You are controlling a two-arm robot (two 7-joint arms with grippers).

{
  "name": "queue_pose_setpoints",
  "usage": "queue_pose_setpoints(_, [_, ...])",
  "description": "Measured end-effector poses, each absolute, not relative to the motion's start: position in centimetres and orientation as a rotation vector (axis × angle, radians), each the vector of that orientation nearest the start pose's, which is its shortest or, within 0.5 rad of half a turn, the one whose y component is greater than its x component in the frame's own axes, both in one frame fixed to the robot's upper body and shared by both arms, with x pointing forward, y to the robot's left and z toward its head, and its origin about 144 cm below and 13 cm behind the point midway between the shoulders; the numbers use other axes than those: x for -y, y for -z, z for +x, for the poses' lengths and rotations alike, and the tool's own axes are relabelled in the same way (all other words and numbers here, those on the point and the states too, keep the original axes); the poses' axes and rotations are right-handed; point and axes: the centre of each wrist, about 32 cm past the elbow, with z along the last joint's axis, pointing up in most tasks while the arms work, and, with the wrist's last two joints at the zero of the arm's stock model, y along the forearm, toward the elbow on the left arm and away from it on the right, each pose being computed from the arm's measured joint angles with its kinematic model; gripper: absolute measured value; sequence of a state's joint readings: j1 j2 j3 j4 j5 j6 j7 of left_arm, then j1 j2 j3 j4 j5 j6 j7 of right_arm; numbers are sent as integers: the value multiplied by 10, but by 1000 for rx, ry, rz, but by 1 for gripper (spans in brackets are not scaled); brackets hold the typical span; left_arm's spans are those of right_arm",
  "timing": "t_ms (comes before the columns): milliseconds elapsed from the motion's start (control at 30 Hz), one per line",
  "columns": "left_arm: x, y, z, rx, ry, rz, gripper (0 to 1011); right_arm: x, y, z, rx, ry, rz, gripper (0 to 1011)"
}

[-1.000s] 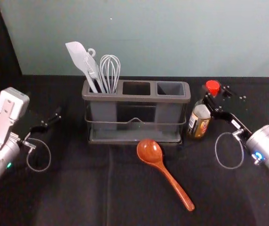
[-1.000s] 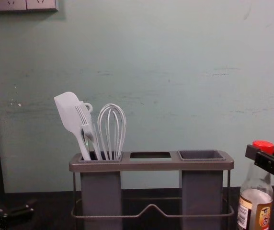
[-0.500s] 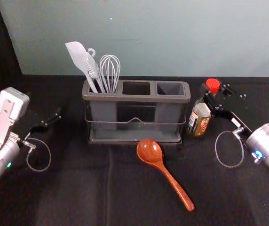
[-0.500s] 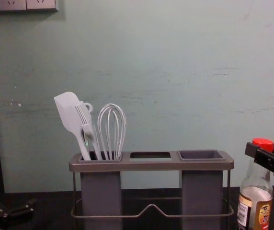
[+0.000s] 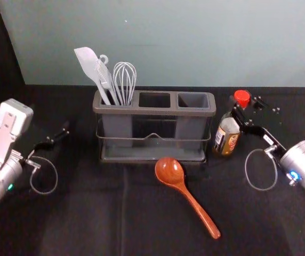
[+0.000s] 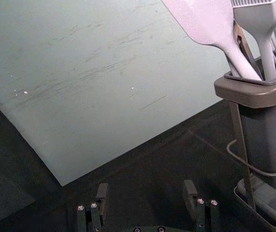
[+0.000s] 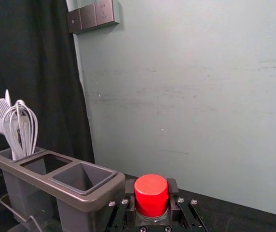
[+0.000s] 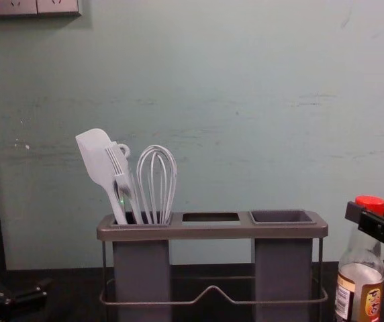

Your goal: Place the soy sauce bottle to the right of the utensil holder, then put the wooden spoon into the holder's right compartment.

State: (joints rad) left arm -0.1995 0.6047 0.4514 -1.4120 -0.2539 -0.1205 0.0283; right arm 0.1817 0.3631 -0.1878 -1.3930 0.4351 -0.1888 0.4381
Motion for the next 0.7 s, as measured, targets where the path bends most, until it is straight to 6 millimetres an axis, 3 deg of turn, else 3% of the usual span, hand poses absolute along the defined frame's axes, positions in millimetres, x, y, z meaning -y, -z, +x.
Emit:
queue_pose_setpoints(467, [-310,-1140,489,285,-1248,305,1000,295,-1147,508,81,1023,127,392])
queue_pose_setpoints(700, [-310,-1140,489,285,-1248,304,1000,295,-1150,507,89,1024,128,575])
